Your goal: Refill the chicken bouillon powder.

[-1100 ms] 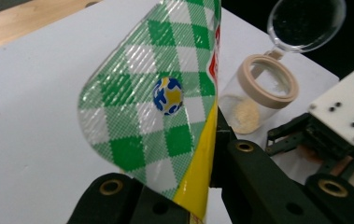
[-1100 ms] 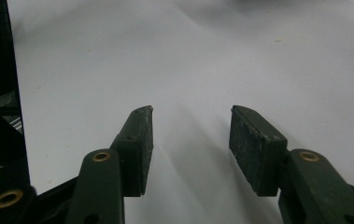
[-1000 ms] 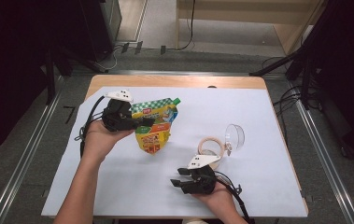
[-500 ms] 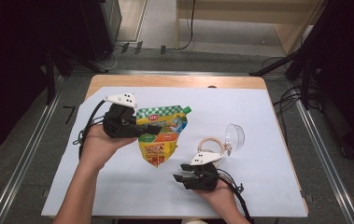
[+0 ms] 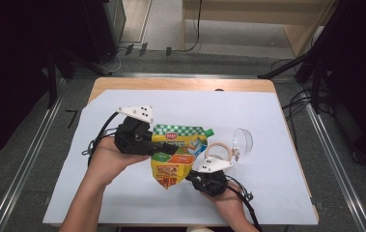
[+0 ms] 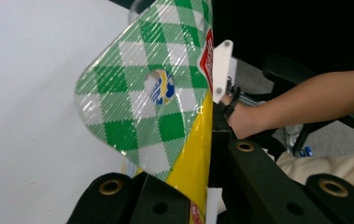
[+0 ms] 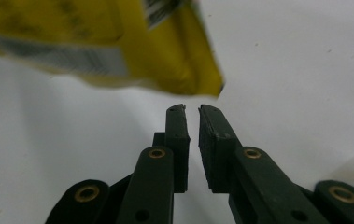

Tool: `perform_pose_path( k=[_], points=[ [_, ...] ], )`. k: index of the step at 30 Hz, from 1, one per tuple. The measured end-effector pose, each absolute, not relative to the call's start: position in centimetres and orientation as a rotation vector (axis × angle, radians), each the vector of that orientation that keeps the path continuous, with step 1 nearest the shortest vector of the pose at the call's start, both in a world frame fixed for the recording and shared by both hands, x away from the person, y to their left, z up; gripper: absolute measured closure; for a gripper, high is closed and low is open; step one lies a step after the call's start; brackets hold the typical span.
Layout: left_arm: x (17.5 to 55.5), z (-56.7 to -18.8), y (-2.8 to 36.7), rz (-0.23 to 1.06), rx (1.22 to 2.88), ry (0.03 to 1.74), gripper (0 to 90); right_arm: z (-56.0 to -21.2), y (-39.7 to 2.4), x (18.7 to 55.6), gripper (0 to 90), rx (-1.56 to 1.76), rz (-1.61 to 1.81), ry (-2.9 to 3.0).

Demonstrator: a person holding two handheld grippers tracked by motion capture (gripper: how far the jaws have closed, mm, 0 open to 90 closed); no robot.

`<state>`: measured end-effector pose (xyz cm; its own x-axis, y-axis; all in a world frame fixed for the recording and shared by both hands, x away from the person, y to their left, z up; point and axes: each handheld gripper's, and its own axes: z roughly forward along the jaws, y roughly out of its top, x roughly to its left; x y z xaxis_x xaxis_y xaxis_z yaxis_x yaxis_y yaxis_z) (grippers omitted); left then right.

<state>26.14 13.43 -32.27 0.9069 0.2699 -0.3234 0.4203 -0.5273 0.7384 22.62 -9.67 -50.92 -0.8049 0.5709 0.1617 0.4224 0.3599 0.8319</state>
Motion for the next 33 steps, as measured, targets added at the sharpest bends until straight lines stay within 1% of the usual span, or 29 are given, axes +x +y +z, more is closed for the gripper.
perform_pose_path(
  k=[2, 7, 10, 11, 14, 19, 21, 22, 26, 33],
  points=[
    [26.4, -32.7, 13.2, -0.268, 2.134, 0.52, 90.0, -50.9, -9.7, 22.8, 76.2, 0.884, 1.462, 2.457],
    [26.9, -33.8, 13.2, -0.306, 2.115, 0.574, 90.0, -51.0, -9.0, 22.5, 77.2, 0.804, 1.416, 2.465],
    [26.9, -33.7, 13.4, -0.258, 2.101, 0.601, 89.8, -51.0, -8.8, 22.2, 78.1, 0.788, 1.426, 2.473],
    [26.9, -33.7, 13.4, -0.233, 2.09, 0.611, 89.0, -51.0, -8.7, 22.0, 78.0, 0.767, 1.432, 2.473],
    [27.0, -33.8, 13.5, -0.229, 2.058, 0.635, 86.0, -50.6, -8.2, 21.4, 76.9, 0.728, 1.442, 2.482],
    [26.8, -34.0, 12.7, -0.173, 2.087, 0.661, 82.3, -50.3, -7.8, 20.7, 75.8, 0.729, 1.46, 2.498],
    [26.7, -34.2, 12.3, -0.149, 2.084, 0.658, 78.6, -50.0, -7.8, 20.6, 75.8, 0.725, 1.472, 2.499],
    [26.6, -34.3, 12.1, -0.146, 2.077, 0.654, 77.5, -49.9, -7.8, 20.5, 75.6, 0.724, 1.474, 2.502],
    [26.6, -34.6, 11.6, -0.141, 2.075, 0.634, 78.0, -49.7, -7.5, 20.2, 75.2, 0.716, 1.487, 2.515],
    [26.9, -35.8, 10.6, -0.159, 2.092, 0.668, 75.1, -49.4, -6.9, 19.4, 74.2, 0.679, 1.517, 2.552]
  ],
)
